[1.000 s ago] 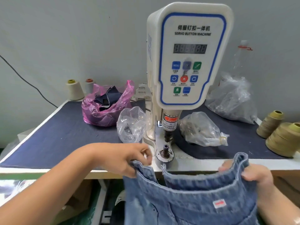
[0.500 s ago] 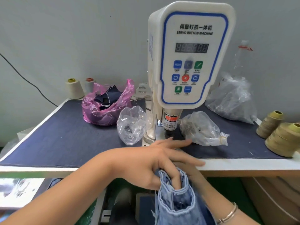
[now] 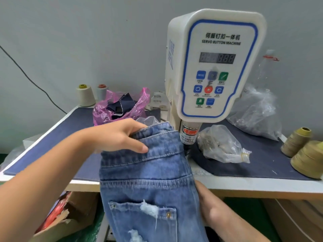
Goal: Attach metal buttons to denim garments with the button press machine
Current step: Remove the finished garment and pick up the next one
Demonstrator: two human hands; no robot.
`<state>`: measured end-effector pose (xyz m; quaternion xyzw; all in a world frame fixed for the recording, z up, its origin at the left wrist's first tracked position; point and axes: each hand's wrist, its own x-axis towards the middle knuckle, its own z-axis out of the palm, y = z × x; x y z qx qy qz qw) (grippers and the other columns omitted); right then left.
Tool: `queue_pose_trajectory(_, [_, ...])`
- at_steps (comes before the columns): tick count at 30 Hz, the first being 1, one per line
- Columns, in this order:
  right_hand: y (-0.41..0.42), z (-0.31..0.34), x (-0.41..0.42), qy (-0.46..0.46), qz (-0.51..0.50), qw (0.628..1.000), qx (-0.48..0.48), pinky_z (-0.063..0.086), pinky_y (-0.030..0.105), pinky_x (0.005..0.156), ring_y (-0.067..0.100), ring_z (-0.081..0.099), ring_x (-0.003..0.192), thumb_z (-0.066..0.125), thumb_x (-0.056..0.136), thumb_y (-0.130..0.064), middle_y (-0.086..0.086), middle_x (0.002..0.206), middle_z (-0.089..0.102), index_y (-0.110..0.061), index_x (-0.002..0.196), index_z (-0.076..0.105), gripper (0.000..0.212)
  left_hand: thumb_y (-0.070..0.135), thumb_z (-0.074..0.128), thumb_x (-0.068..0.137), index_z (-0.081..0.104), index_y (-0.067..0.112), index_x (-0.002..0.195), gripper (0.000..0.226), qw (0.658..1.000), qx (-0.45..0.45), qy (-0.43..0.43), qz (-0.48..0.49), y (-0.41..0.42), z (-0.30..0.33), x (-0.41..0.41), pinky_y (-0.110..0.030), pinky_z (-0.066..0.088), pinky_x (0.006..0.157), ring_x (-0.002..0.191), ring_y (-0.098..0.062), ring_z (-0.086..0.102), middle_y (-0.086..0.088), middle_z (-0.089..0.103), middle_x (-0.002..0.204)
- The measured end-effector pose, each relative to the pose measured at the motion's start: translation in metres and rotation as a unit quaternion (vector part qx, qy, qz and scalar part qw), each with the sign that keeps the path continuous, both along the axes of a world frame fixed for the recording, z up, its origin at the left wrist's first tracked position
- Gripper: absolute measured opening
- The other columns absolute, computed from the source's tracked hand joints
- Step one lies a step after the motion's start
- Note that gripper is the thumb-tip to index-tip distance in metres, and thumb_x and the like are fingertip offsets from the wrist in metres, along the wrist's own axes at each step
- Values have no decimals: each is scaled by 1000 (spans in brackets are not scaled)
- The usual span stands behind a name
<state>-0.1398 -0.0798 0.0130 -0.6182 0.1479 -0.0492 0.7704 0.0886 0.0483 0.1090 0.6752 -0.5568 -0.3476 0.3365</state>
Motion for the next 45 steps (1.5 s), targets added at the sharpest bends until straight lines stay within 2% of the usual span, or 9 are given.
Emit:
queue_pose_trajectory(6, [15,4,21,-18,66,996,63,53,24,81,16,66,106,52,65,2,2,113,71,-27,122,60,65,21,73,69,61,32,109,43,996,-25,15,80,0,-9,25,-34,51,88,95,-20,65,-1,70,105])
queue_pose_trajectory(17, [55,44,92,-65,85,983,152,52,17,57,9,69,61,63,60,-4,1,67,72,-13,63,77,16,33,72,75,66,32,110,36,957,-148,87,232,63,-44,79,-26,50,90,112,-12,63,5,68,119])
queue_pose_trajectory(23, [65,52,141,-105,63,963,240,54,20,61,15,68,60,57,58,-18,5,67,71,-8,66,76,24,73,81,42,73,36,106,74,896,-29,363,255,121,-71,92,-31,58,76,109,-18,66,3,70,117])
queue_pose_trajectory(27, [72,50,179,-102,49,962,249,49,16,50,13,62,48,47,68,-9,4,53,65,-8,50,70,29,51,93,32,79,18,90,68,853,-72,418,305,133,-78,93,-35,58,65,83,-27,73,-9,75,95])
queue_pose_trajectory(31, [73,49,223,-70,57,976,199,54,26,70,23,64,75,51,78,-9,10,81,69,1,96,70,29,36,66,72,79,16,88,28,829,-186,362,382,131,-48,115,-30,58,56,68,-21,73,-6,76,85])
queue_pose_trajectory(34, [69,34,253,-51,27,994,95,46,41,100,23,56,114,56,90,-12,6,136,53,-18,151,20,71,36,58,90,73,15,100,28,816,-157,219,511,130,-40,149,-31,58,60,65,-20,72,-10,75,92])
queue_pose_trajectory(38, [71,-3,252,119,138,969,-165,45,47,101,21,48,125,67,84,-41,-8,149,36,-40,149,-8,100,47,55,92,44,14,141,60,818,52,150,552,138,-78,178,-43,32,112,129,-27,47,-9,44,146])
queue_pose_trajectory(41, [77,-29,243,152,165,920,-321,46,43,100,29,45,127,69,82,-37,2,151,26,-39,150,-6,102,14,62,88,49,2,126,42,817,204,136,523,148,-114,181,-39,44,90,102,-34,59,-25,57,120])
queue_pose_trajectory(45, [86,-36,249,81,153,941,-290,57,43,81,33,52,114,55,90,-6,2,142,31,-38,151,11,82,-10,61,84,53,3,128,47,826,106,35,553,149,-110,192,-34,47,84,98,-29,61,-15,64,114])
